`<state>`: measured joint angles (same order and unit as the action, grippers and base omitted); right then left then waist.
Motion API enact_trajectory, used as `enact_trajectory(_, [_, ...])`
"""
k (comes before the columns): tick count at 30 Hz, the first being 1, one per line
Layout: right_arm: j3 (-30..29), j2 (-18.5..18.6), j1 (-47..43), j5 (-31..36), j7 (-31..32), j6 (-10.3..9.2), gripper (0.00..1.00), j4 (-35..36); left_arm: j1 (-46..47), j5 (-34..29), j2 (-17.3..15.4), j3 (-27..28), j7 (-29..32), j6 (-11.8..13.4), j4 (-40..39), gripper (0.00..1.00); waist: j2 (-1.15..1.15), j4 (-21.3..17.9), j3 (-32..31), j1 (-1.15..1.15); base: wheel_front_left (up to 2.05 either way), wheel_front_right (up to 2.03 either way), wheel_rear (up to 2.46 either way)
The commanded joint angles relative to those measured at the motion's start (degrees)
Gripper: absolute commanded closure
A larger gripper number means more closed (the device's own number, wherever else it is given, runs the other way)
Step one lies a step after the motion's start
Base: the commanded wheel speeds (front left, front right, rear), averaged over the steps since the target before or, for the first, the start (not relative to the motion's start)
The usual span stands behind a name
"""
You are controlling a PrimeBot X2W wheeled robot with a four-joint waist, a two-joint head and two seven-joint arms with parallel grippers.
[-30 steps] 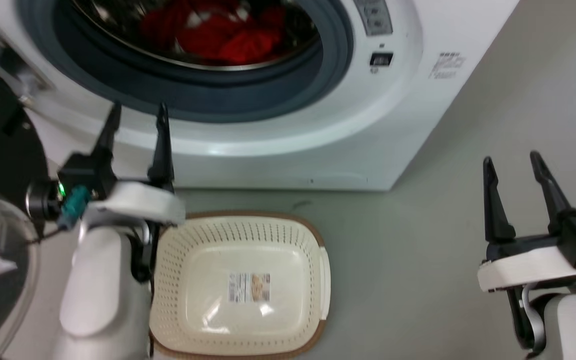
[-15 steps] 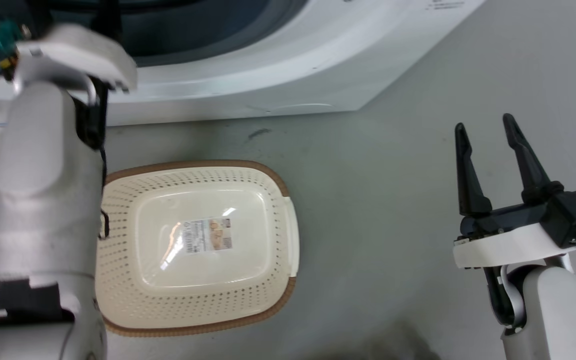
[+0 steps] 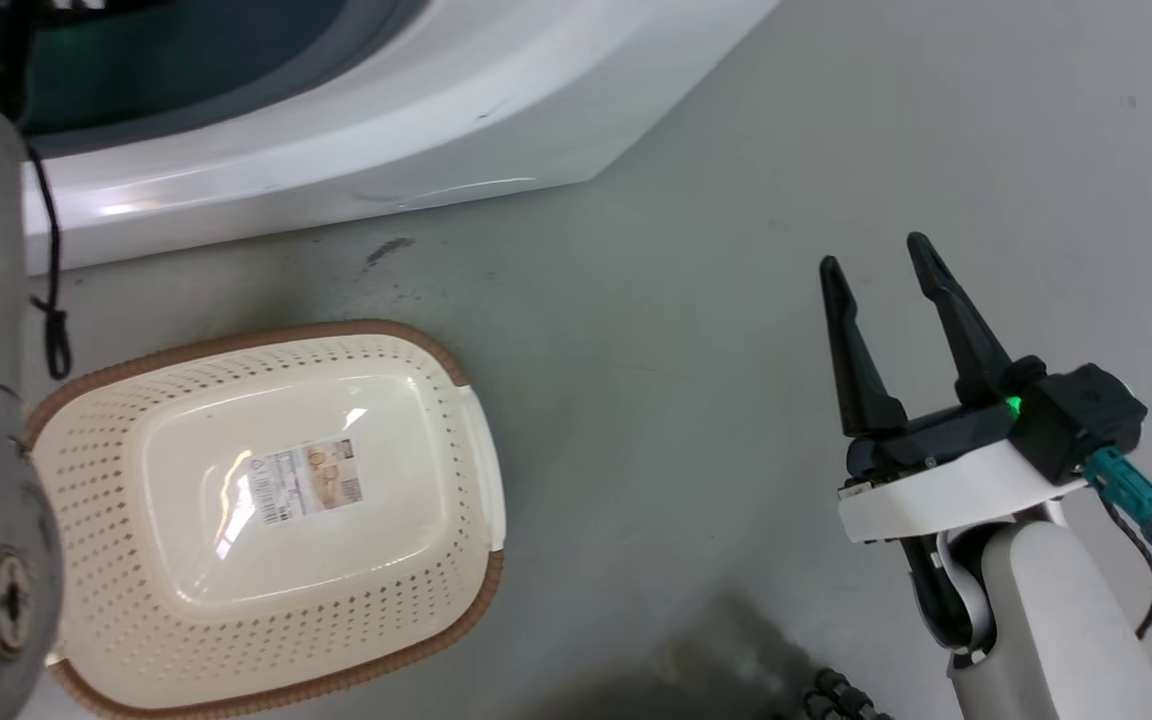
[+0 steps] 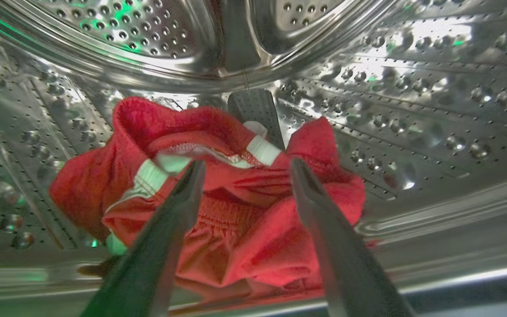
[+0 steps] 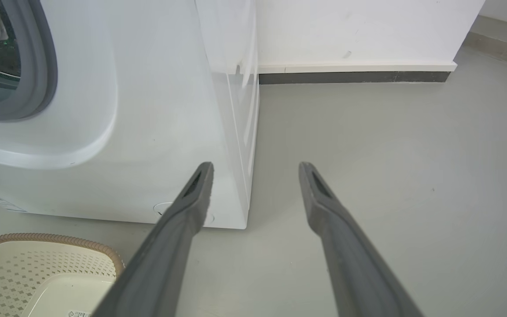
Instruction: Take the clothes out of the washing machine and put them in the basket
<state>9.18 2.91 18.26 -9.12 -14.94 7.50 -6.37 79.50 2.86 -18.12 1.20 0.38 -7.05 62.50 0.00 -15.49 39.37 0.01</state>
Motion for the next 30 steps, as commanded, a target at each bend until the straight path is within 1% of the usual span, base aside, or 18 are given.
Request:
enact_trajectory(1, [0.7, 0.0, 1.1, -0.8, -0.3, -0.02, 0.0, 0.3, 1.3, 0.1, -1.0, -0.2, 1.6, -0.2, 1.3, 0.0, 0.0, -1.5, 0.4, -0.01, 0.0, 0.0, 0.0])
enact_trajectory(9, [3.3, 0.0, 0.8, -3.3, -0.3, -0.02, 0.0, 0.3, 5.9, 1.6, -4.2, -0.4, 13.9, -0.3, 8.0, 0.0, 0.0, -5.0, 1.2, -0.01, 0.0, 0.0, 0.0])
enact_trajectory(12, [3.9, 0.0, 0.3, -4.0, -0.3, -0.03, 0.0, 0.3, 6.6, 1.9, -5.0, -0.3, 19.5, 0.3, 9.4, 0.0, 0.0, -5.7, 1.4, -0.01, 0.0, 0.0, 0.0])
enact_trajectory(15, [4.6, 0.0, 0.2, -4.6, -0.3, -0.03, 0.0, 0.3, 7.4, 2.1, -5.9, -0.4, 23.4, 1.3, 10.0, 0.0, 0.0, -6.5, 1.6, -0.01, 0.0, 0.0, 0.0])
enact_trajectory(16, [4.7, 0.0, 0.2, -4.7, -0.3, -0.02, 0.0, 0.3, 7.4, 2.0, -6.2, -0.5, 24.8, 1.8, 10.2, 0.28, 0.0, -6.6, 1.6, -0.01, 0.0, 0.0, 0.0])
enact_trajectory(17, [4.9, 0.0, 0.1, -4.8, -0.3, -0.03, 0.0, 0.3, 7.3, 2.1, -6.3, -0.6, 26.3, 2.2, 10.4, 0.61, 0.0, -6.7, 1.7, -0.01, 0.0, 0.0, 0.0])
enact_trajectory(18, [5.0, 0.0, 0.1, -5.0, -0.3, -0.03, 0.0, 0.2, 7.3, 2.1, -6.6, -0.7, 27.0, 2.6, 10.5, 1.0, 0.0, -6.9, 1.7, -0.01, 0.0, 0.0, 0.0])
enact_trajectory(23, [5.3, 0.0, 0.1, -5.3, -0.3, -0.03, 0.0, -0.2, 7.0, 2.0, -7.5, -1.0, 24.0, 4.5, 8.6, 1.0, 0.0, -7.1, 1.5, -0.01, 0.0, 0.0, 0.0])
enact_trajectory(26, [5.0, 0.0, 0.3, -5.3, -0.3, -0.03, 0.0, -0.6, 5.8, 2.4, -7.3, -1.0, 18.3, 4.6, 6.3, 1.0, 0.0, -6.8, 0.9, -0.01, 0.0, 0.0, 0.0])
enact_trajectory(30, [4.9, 0.0, 0.4, -5.0, -0.3, -0.03, 0.0, -1.2, 2.4, 2.7, -6.6, -1.2, 8.4, 5.0, 3.5, 1.0, 0.0, -6.1, -1.1, -0.01, 0.0, 0.0, 0.0])
